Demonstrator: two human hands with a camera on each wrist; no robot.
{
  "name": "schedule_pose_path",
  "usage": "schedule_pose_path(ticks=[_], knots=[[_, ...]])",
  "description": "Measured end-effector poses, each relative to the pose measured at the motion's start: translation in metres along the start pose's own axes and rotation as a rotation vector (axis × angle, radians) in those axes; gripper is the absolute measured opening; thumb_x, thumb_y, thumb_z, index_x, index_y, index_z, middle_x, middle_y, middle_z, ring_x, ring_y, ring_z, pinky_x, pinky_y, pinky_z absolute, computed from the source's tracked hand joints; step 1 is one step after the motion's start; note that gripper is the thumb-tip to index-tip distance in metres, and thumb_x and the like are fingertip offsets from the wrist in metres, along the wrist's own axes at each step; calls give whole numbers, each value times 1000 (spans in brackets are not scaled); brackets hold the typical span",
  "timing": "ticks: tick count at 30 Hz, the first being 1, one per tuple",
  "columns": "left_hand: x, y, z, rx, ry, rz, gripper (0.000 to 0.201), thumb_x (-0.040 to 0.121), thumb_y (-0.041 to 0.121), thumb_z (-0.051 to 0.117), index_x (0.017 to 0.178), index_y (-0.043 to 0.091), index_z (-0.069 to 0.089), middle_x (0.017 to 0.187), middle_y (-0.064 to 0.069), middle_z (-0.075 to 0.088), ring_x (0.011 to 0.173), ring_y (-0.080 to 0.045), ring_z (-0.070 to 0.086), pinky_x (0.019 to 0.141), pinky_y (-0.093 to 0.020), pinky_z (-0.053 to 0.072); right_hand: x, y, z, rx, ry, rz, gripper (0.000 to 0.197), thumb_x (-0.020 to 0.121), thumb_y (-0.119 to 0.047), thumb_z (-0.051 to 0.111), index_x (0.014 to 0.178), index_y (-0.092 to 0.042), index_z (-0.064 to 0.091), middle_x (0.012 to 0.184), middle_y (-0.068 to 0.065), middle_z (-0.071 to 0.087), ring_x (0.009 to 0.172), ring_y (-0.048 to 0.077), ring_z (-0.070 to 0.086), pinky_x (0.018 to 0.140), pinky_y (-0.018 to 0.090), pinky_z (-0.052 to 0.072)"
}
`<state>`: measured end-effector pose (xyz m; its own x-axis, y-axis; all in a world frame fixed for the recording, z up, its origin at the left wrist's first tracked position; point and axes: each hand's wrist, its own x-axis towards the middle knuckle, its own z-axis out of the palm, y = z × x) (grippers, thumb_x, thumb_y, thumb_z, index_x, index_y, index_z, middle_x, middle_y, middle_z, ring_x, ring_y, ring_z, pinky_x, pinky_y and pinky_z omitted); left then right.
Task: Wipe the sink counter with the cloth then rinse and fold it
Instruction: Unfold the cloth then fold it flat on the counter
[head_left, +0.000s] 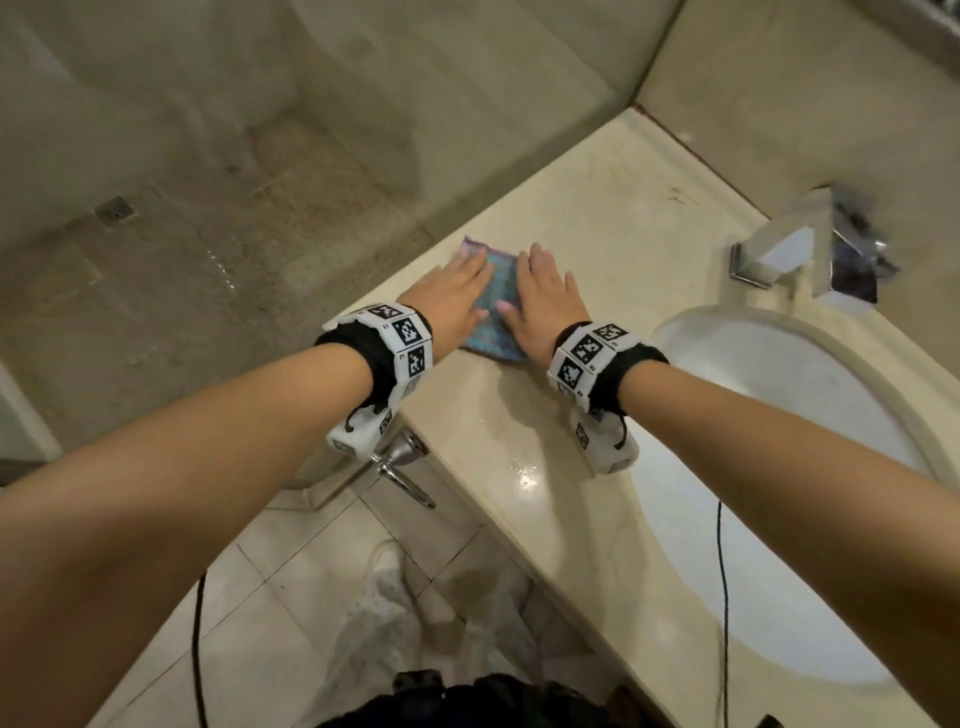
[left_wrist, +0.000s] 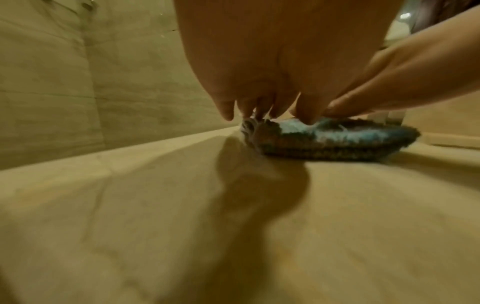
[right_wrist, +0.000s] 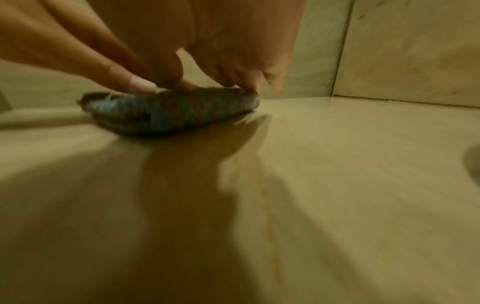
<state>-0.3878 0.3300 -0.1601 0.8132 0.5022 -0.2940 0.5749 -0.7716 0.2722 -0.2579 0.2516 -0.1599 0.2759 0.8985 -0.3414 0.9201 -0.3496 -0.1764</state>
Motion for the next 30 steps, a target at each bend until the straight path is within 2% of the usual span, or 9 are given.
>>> schedule_pose_path(ticks=[5,13,16,19,21,22,25,28,30], knots=[[-1,-7,17,136,-138,-88,63,100,38,20,149,11,-9,158,-3,-15,147,-19,-8,118,-47,6,-4,9,19,-154,-116,-19,75,97,-53,16,149,-9,-14,158,8,-18,147,20,-14,118,49,-3],[-3,-4,17,268,-134,-82,64,100,41,17,149,10,-10,158,-6,-15,147,-22,-8,118,-47,-1,-10,1,11,-166,-161,48,74,97,-52,19,149,-12,-13,158,7,-18,147,20,-12,118,52,-3],[-7,-2,8,202,-139,-66,66,100,40,24,150,11,-7,158,-8,-15,147,-21,-10,119,-45,0,-16,-1,-6,88,3,173,62,97,-42,34,149,-12,17,156,14,12,144,28,17,117,46,18],[-9,-4,-3,128,-66,-34,65,98,35,36,151,14,3,159,-8,-8,148,-21,-2,120,-41,6,-23,-2,-20,385,104,484,41,93,-35,51,120,-3,52,125,16,53,113,34,52,85,36,47],[-12,-4,-6,166,-28,44,57,96,29,42,148,14,22,158,-9,10,146,-23,15,118,-39,17,-24,-5,-24,543,23,563,29,90,-33,59,91,-4,60,95,12,63,86,30,58,60,27,40],[-14,-4,-7,170,-19,77,52,95,26,44,144,13,32,155,-10,22,141,-25,27,115,-39,25,-26,-9,-26,584,6,562,28,89,-32,61,89,-5,62,92,11,65,83,28,57,59,25,38],[-23,-3,-11,80,-25,65,43,93,22,45,135,13,44,142,-10,44,128,-29,45,103,-40,40,-32,-24,-32,512,-59,515,38,93,-26,54,127,-7,54,129,10,57,115,27,56,80,25,42],[-29,-9,-12,7,-26,54,50,91,20,48,140,15,38,142,-10,44,129,-30,42,105,-39,39,-38,-45,-40,459,-44,511,40,96,-21,45,136,-14,47,136,9,51,122,27,52,101,33,44],[-31,-15,-17,-21,-8,50,51,90,20,48,140,14,38,141,-11,44,129,-30,42,106,-39,38,-36,-50,-44,591,-102,526,43,97,-17,44,139,-8,43,141,14,46,128,30,48,98,34,46]])
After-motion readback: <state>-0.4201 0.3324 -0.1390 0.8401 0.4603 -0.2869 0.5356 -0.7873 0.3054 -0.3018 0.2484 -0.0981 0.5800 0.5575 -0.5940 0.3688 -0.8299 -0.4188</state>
